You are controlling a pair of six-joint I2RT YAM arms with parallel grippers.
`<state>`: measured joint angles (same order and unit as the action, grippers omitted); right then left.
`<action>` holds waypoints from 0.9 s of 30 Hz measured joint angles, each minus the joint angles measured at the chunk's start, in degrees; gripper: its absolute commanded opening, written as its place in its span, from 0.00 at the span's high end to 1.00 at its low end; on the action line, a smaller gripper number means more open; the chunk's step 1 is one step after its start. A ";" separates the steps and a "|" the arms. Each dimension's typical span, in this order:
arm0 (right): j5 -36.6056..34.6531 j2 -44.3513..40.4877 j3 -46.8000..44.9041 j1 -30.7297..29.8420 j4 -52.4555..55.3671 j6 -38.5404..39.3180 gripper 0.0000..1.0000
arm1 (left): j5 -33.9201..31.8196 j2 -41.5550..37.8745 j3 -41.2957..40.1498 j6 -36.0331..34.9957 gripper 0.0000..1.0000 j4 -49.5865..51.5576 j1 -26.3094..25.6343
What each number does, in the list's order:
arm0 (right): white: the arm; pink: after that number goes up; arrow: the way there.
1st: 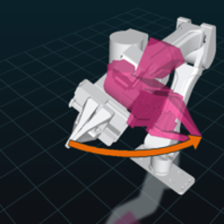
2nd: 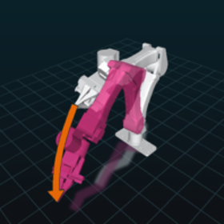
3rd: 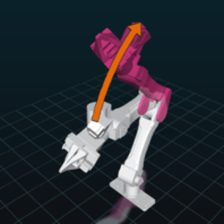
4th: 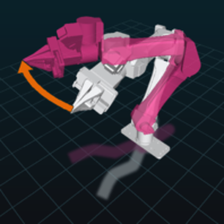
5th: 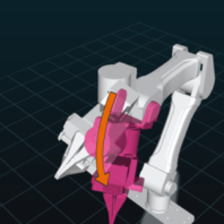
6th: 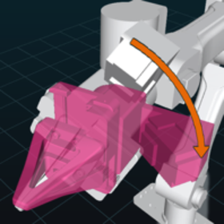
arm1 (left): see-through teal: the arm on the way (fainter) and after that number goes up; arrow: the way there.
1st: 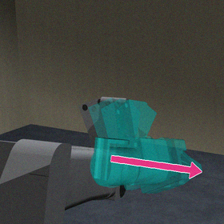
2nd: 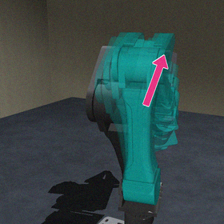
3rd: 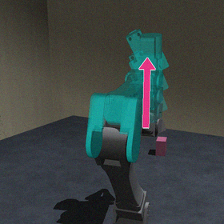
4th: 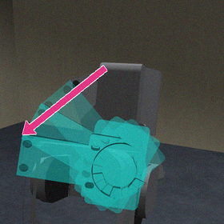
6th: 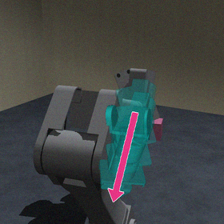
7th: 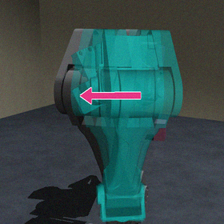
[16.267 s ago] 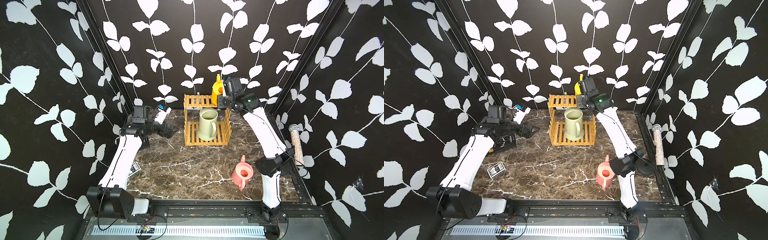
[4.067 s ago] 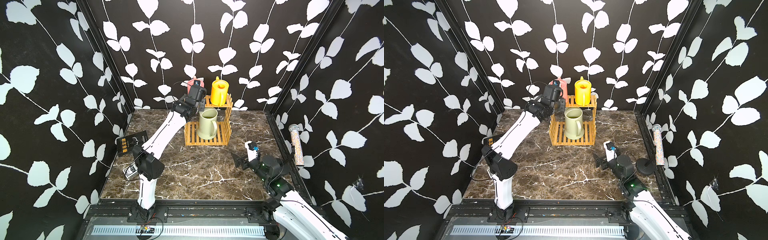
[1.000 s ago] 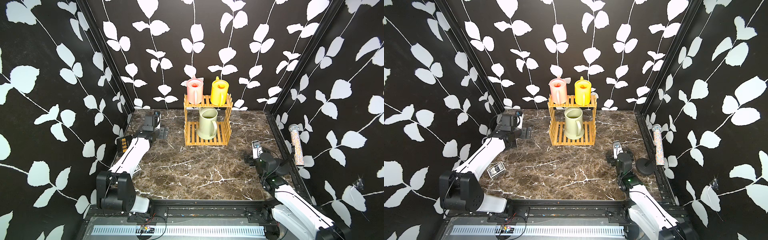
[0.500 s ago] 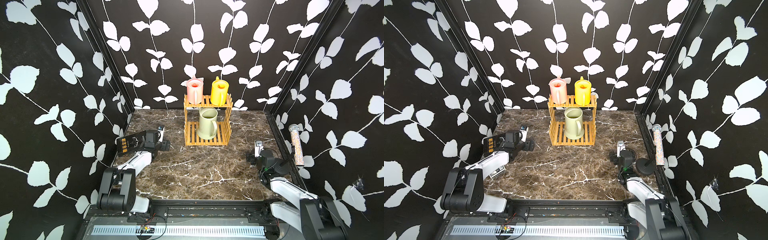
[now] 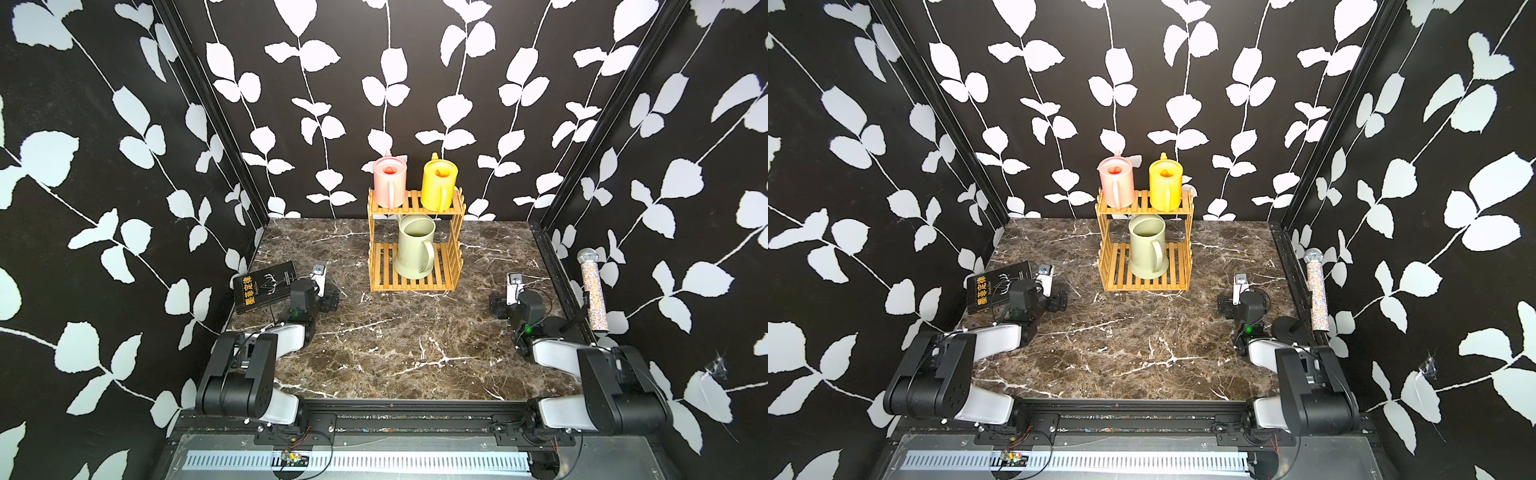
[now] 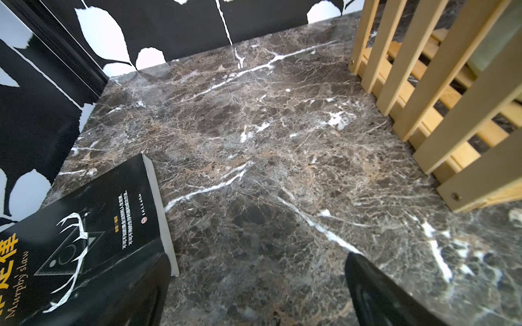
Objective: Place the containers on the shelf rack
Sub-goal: Reset both arms
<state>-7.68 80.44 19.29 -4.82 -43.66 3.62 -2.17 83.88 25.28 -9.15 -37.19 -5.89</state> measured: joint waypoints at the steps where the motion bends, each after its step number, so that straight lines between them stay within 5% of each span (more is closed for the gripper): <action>1: 0.22 1.01 0.17 0.02 -0.87 0.00 0.01 | -0.20 0.63 -0.63 -0.04 0.01 -2.08 0.02; 7: 0.85 6.14 0.20 0.11 -5.40 0.00 0.01 | -1.75 5.25 -3.06 0.26 0.02 -11.15 0.59; 27: 1.11 6.95 3.32 3.10 -4.13 -2.75 0.01 | -3.23 5.53 -2.82 1.90 0.01 -12.41 1.88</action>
<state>-6.57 87.39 22.61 -1.72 -47.79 0.86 -5.41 89.41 22.46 -7.25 -49.60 -4.01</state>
